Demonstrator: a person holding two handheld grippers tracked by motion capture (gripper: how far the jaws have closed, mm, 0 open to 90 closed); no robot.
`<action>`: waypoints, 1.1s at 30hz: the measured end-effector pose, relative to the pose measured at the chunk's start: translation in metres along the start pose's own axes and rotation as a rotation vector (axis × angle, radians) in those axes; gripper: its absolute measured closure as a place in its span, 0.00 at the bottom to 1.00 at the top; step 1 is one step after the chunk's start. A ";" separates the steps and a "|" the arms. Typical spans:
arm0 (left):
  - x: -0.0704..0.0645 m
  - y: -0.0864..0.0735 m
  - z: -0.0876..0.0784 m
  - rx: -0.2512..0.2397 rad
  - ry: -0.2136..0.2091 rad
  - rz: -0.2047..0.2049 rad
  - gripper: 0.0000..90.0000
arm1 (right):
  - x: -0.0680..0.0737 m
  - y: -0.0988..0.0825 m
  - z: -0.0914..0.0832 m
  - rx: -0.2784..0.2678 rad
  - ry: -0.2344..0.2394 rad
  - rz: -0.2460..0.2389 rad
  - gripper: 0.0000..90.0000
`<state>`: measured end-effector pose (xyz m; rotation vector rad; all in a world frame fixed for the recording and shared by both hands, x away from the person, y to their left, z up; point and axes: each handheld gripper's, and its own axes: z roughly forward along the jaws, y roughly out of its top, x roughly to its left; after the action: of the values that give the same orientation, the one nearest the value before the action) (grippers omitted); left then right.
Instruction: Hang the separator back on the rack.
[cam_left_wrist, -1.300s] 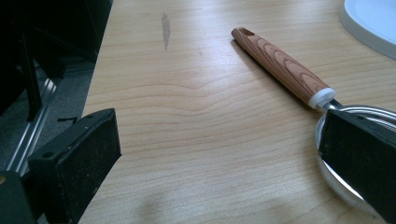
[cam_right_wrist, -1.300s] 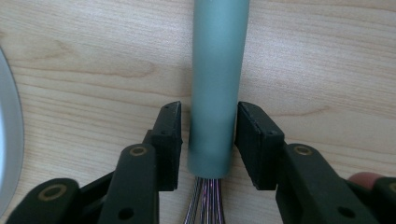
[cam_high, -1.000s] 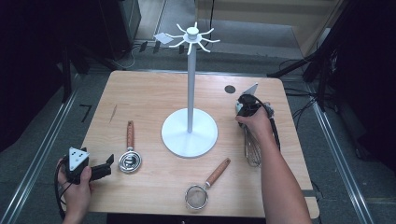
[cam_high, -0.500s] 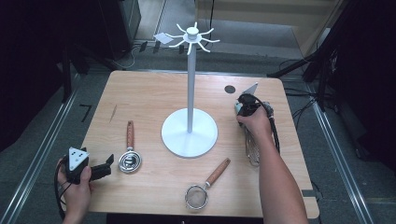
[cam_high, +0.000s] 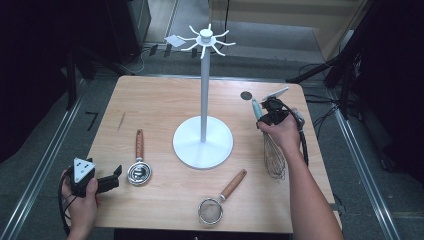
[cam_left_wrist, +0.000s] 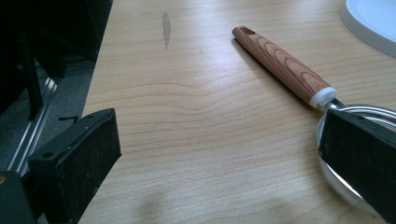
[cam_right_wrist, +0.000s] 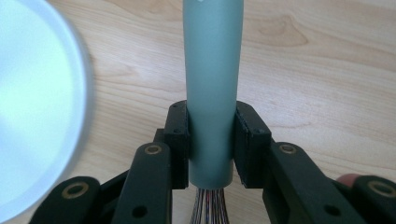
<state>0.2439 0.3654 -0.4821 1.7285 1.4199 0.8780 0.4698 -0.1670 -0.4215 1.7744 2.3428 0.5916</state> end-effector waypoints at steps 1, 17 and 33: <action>0.000 0.000 0.000 0.000 0.000 0.000 0.00 | 0.000 -0.001 -0.002 -0.011 0.004 -0.005 0.79; -0.001 0.000 0.000 -0.002 0.008 0.004 0.00 | 0.015 -0.029 -0.047 -0.250 0.116 -0.065 0.79; -0.001 0.000 -0.001 -0.004 0.008 0.010 0.00 | 0.047 -0.044 -0.083 -0.475 0.227 -0.155 0.79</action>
<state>0.2432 0.3644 -0.4821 1.7326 1.4145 0.8933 0.3884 -0.1508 -0.3567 1.3613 2.1940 1.2542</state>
